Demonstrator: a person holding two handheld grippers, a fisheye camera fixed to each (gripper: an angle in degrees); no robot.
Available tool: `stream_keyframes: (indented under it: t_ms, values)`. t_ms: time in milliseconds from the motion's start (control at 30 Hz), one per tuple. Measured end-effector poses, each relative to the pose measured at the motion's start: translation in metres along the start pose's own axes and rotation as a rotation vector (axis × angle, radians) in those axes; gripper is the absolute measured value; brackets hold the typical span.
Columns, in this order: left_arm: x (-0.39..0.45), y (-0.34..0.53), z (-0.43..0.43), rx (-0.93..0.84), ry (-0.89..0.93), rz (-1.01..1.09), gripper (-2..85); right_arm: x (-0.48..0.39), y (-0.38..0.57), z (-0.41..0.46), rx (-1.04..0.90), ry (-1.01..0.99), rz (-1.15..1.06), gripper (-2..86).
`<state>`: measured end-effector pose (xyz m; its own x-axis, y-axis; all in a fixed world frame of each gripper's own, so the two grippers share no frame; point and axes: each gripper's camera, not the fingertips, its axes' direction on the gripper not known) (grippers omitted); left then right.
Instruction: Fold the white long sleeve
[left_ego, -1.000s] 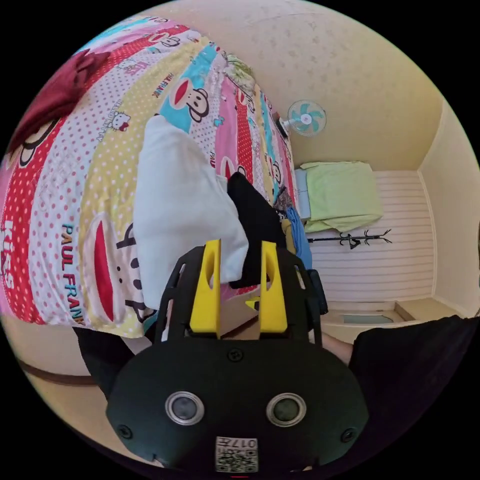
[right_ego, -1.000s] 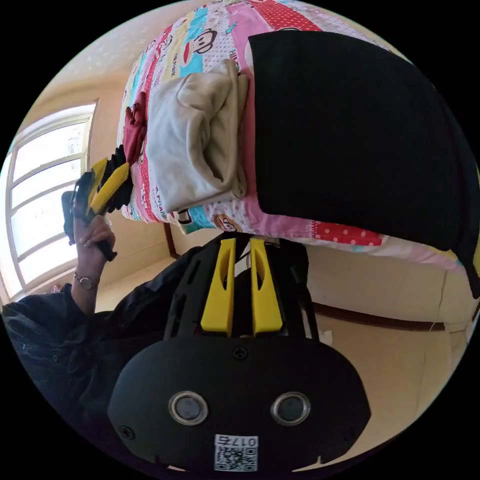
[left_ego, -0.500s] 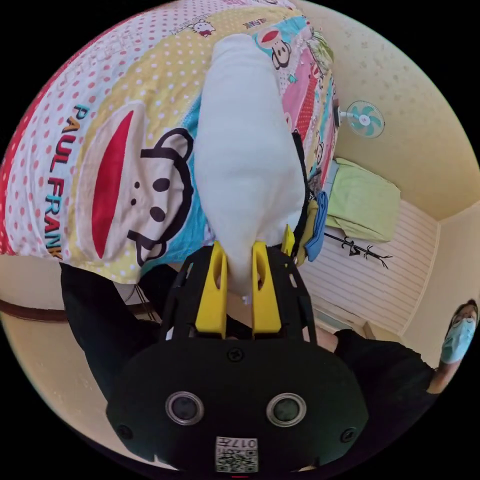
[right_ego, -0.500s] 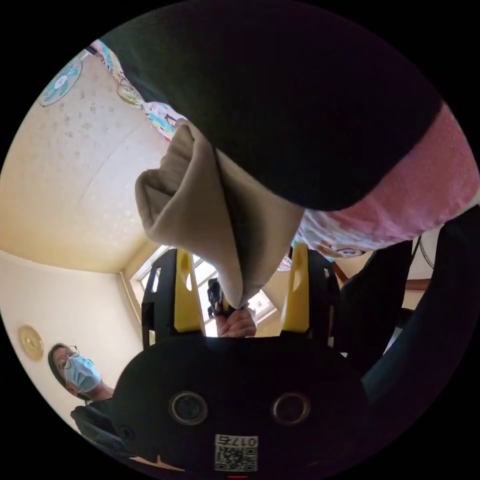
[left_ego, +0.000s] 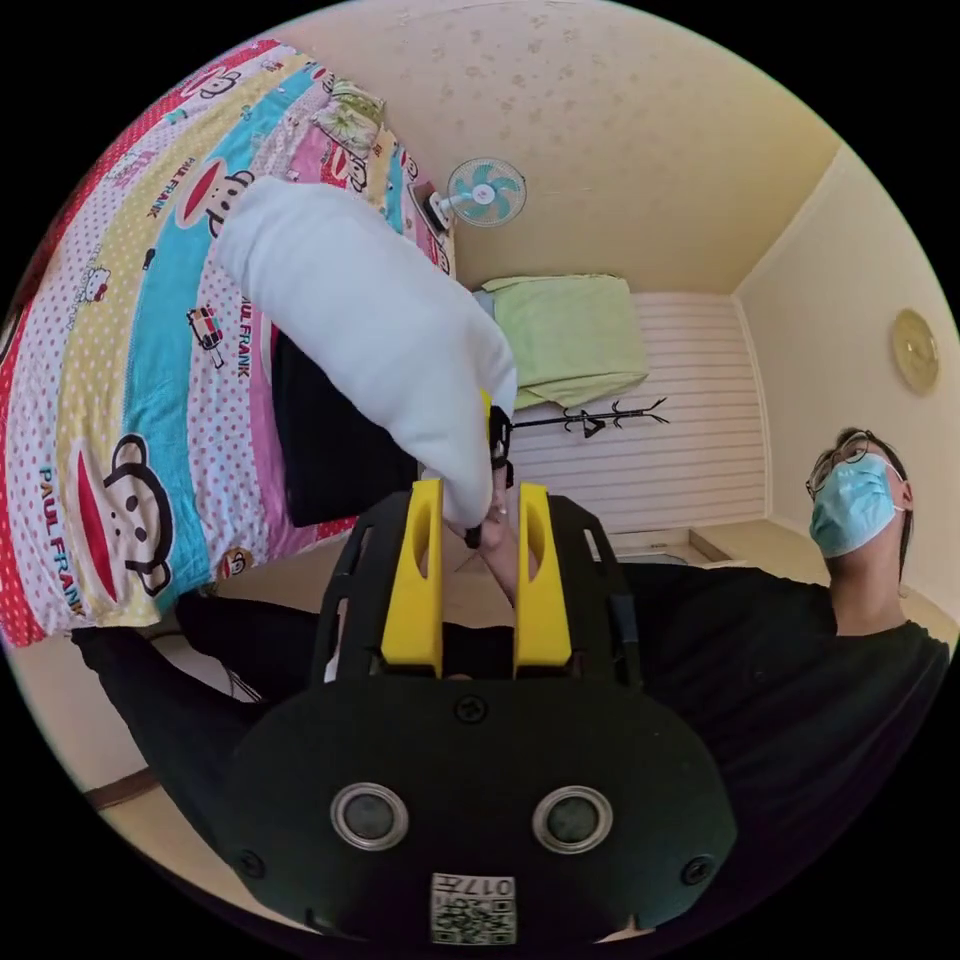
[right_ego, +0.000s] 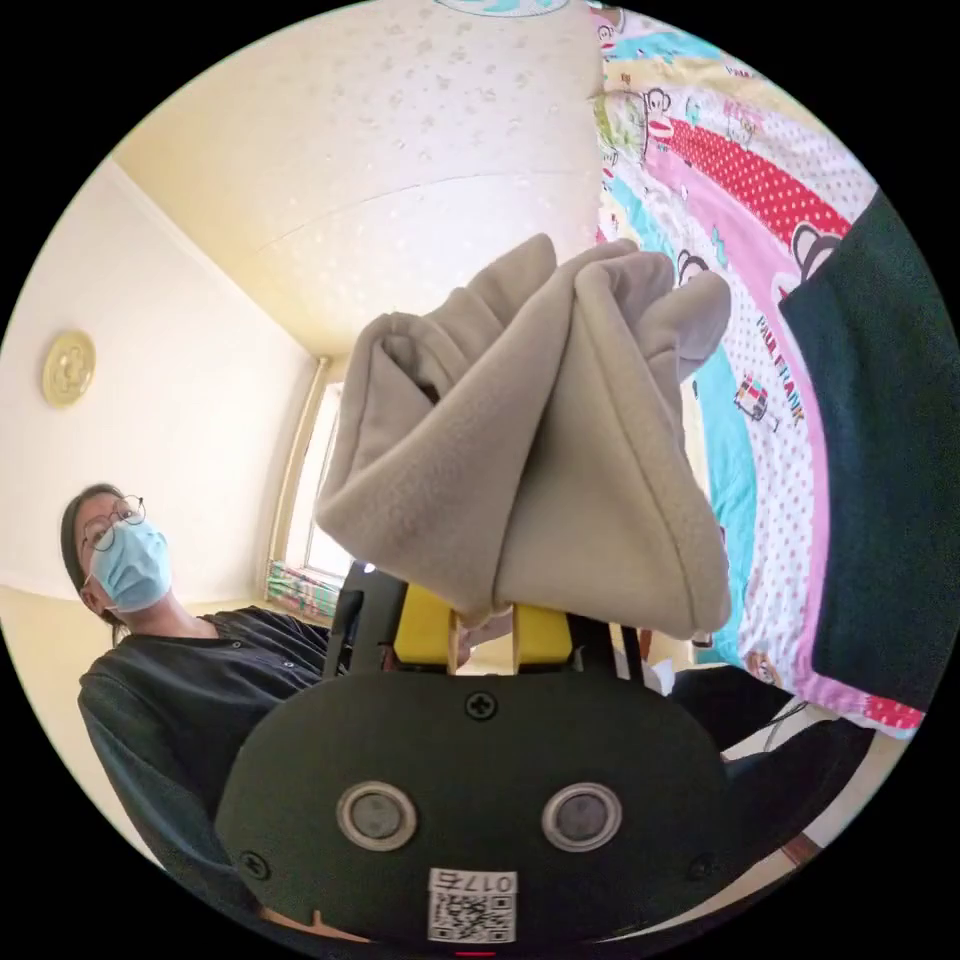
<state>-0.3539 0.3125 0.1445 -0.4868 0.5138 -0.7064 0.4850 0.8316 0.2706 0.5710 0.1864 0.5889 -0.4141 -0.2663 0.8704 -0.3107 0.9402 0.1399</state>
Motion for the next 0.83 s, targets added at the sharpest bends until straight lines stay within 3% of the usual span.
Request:
stream_keyframes:
  t_ms: [100,233,367,567,667,733,833]
  values:
    - [-0.031,0.002,-0.032,0.092,-0.029,-0.108,10.0,0.041,0.013,-0.06,0.127,0.104,-0.012,7.4]
    - [-0.109,0.023,-0.09,0.22,-0.269,-0.336,8.8,0.149,0.084,-0.147,0.332,0.473,0.464,9.0]
    - [-0.223,0.126,-0.187,0.266,-0.488,-0.881,7.1,0.165,0.175,-0.161,0.415,0.384,0.596,6.1]
    - [-0.254,0.341,-0.243,0.164,-0.501,-1.593,2.2,0.164,0.27,-0.112,0.139,0.65,0.903,1.5]
    - [-0.249,0.377,-0.233,0.19,-0.452,-1.681,-0.2,0.168,0.302,-0.092,0.041,0.816,1.147,0.7]
    - [-0.256,0.371,-0.224,0.246,-0.373,-1.684,-0.6,0.165,0.302,-0.077,0.029,0.866,1.167,0.5]
    - [-0.276,0.313,-0.225,0.49,-0.184,-1.479,-0.6,0.159,0.274,-0.049,0.041,0.894,1.123,0.4]
